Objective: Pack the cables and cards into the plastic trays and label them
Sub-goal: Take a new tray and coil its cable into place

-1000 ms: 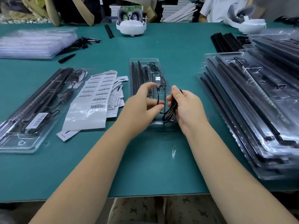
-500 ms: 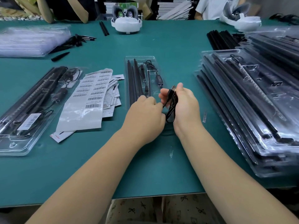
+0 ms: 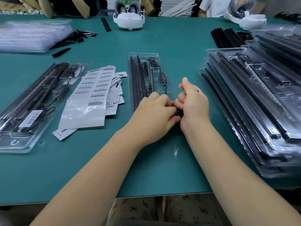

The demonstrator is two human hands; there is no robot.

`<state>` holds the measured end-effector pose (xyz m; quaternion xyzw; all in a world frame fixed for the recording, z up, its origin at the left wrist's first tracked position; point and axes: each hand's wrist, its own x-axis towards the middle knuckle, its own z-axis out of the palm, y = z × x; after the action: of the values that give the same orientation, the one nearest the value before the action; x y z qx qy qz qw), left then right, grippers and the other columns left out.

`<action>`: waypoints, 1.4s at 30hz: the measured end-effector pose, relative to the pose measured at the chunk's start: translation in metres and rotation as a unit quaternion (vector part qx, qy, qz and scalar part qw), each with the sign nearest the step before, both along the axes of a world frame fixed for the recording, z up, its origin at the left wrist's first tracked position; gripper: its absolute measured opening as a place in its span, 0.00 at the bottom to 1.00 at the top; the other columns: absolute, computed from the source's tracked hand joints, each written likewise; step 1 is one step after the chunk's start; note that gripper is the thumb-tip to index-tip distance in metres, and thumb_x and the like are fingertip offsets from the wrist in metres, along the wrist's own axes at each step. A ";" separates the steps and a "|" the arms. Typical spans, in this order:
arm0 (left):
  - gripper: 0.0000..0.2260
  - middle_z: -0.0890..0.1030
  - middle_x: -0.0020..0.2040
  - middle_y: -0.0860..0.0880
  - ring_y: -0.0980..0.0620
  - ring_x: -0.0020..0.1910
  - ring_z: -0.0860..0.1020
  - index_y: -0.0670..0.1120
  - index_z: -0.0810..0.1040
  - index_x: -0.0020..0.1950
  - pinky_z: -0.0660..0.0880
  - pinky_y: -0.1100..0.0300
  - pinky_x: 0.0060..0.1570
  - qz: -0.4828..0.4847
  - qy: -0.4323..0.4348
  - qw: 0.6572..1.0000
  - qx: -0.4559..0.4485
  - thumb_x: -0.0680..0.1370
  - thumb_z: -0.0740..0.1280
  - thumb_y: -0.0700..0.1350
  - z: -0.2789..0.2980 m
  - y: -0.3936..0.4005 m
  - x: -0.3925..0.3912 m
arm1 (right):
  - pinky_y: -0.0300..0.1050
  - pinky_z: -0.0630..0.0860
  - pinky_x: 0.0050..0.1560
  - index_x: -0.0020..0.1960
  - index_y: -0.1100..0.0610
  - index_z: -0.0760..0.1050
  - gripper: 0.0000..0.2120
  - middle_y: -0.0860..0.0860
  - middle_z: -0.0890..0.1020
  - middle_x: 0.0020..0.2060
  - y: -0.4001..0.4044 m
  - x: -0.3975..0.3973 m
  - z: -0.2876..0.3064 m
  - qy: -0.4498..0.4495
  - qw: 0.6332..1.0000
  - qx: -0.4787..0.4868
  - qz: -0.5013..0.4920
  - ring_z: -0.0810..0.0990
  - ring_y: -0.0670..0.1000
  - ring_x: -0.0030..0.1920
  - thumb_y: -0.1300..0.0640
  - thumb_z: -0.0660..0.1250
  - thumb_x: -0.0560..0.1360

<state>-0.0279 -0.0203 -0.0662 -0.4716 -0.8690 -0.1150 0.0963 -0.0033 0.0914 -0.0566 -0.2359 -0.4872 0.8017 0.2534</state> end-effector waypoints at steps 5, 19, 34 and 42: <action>0.27 0.72 0.52 0.52 0.50 0.54 0.70 0.51 0.70 0.53 0.65 0.55 0.56 0.015 -0.120 0.989 0.081 0.65 0.69 0.68 0.001 -0.018 -0.021 | 0.38 0.72 0.27 0.37 0.56 0.68 0.12 0.44 0.60 0.19 0.009 0.004 0.004 -0.009 1.000 -0.030 -0.002 0.58 0.45 0.19 0.54 0.63 0.78; 0.06 0.80 0.48 0.51 0.49 0.48 0.78 0.48 0.82 0.48 0.74 0.52 0.50 -0.021 -0.046 0.998 0.029 0.76 0.66 0.47 0.010 -0.020 -0.013 | 0.36 0.69 0.25 0.35 0.56 0.68 0.13 0.44 0.62 0.19 0.018 0.014 0.009 -0.048 0.998 0.028 0.008 0.59 0.46 0.19 0.55 0.63 0.77; 0.12 0.73 0.64 0.41 0.42 0.64 0.68 0.36 0.71 0.57 0.57 0.49 0.69 -0.033 -0.009 0.999 -0.023 0.83 0.54 0.43 -0.013 0.014 -0.006 | 0.44 0.60 0.29 0.33 0.54 0.64 0.12 0.46 0.65 0.21 0.027 0.005 -0.007 -0.124 0.975 0.166 -0.085 0.60 0.46 0.22 0.60 0.63 0.73; 0.12 0.75 0.63 0.42 0.45 0.63 0.69 0.40 0.70 0.59 0.57 0.54 0.66 -0.010 -0.081 0.997 -0.003 0.83 0.52 0.45 -0.012 0.014 -0.010 | 0.45 0.71 0.36 0.34 0.57 0.67 0.11 0.45 0.62 0.17 0.031 0.010 -0.003 -0.090 0.992 -0.006 -0.086 0.59 0.47 0.21 0.60 0.62 0.75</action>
<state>-0.0375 -0.0064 -0.0782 -0.4697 -0.8696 -0.1507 0.0230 0.0070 0.1220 -0.0599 -0.3500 -0.4810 0.7553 0.2750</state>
